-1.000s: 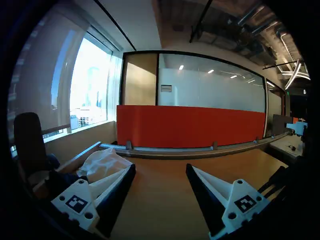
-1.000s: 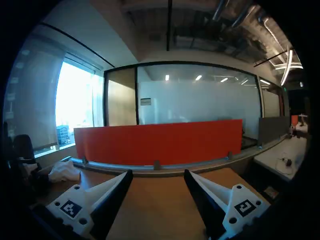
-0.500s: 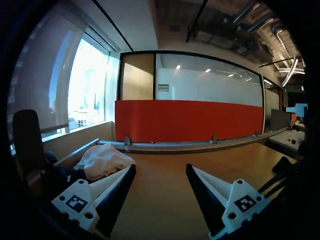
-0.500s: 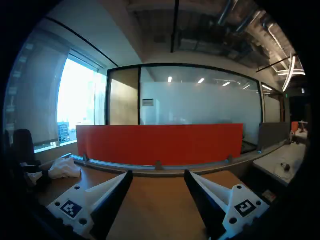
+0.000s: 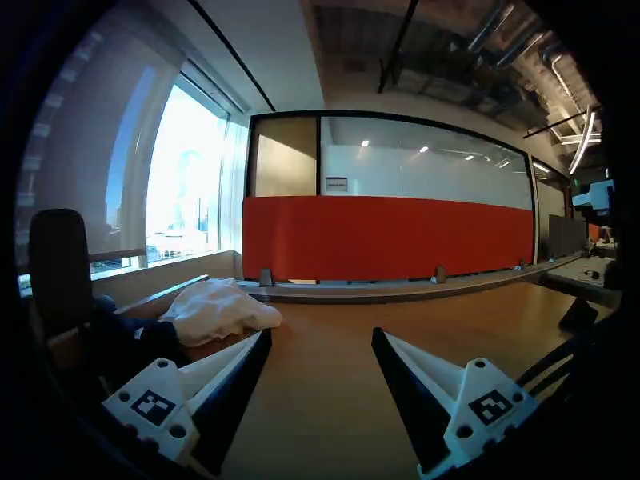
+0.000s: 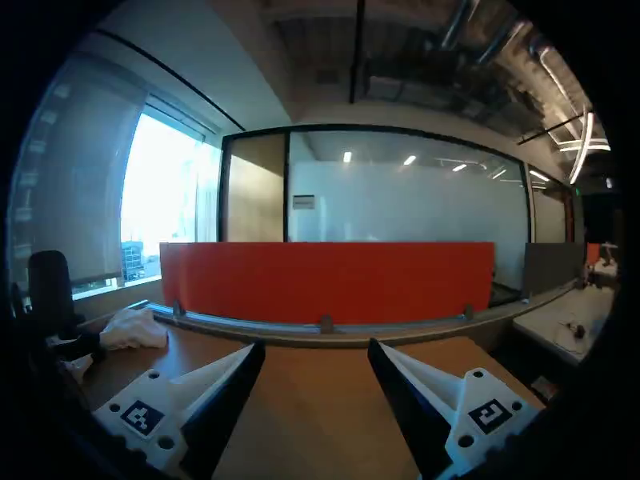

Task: Fold towel

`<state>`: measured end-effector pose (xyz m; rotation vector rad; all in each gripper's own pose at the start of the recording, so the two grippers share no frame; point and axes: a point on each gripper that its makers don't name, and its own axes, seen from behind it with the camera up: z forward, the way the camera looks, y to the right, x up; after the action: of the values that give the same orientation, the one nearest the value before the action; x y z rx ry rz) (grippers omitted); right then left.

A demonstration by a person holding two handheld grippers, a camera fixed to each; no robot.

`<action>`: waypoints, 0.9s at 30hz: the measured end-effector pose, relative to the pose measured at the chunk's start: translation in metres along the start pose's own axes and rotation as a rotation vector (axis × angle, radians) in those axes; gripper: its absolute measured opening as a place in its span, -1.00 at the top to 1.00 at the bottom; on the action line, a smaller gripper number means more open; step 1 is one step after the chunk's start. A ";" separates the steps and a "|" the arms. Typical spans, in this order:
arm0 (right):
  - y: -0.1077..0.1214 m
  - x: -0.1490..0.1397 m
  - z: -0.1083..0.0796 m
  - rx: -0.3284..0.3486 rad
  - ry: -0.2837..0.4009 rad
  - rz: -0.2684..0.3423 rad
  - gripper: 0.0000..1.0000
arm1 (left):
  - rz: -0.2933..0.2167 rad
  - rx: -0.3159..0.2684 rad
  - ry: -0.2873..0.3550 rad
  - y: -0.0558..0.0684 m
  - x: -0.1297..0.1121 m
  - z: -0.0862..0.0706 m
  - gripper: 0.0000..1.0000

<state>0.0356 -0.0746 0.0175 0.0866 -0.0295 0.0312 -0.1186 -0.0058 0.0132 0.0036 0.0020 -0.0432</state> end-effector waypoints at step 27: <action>-0.016 -0.041 0.014 0.048 -0.024 -0.030 -0.99 | 0.018 0.010 0.023 0.001 -0.042 0.009 -0.86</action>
<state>-0.0056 -0.0933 0.0284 0.1357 -0.0512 0.0011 -0.1600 -0.0030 0.0221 0.0141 0.0246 -0.0249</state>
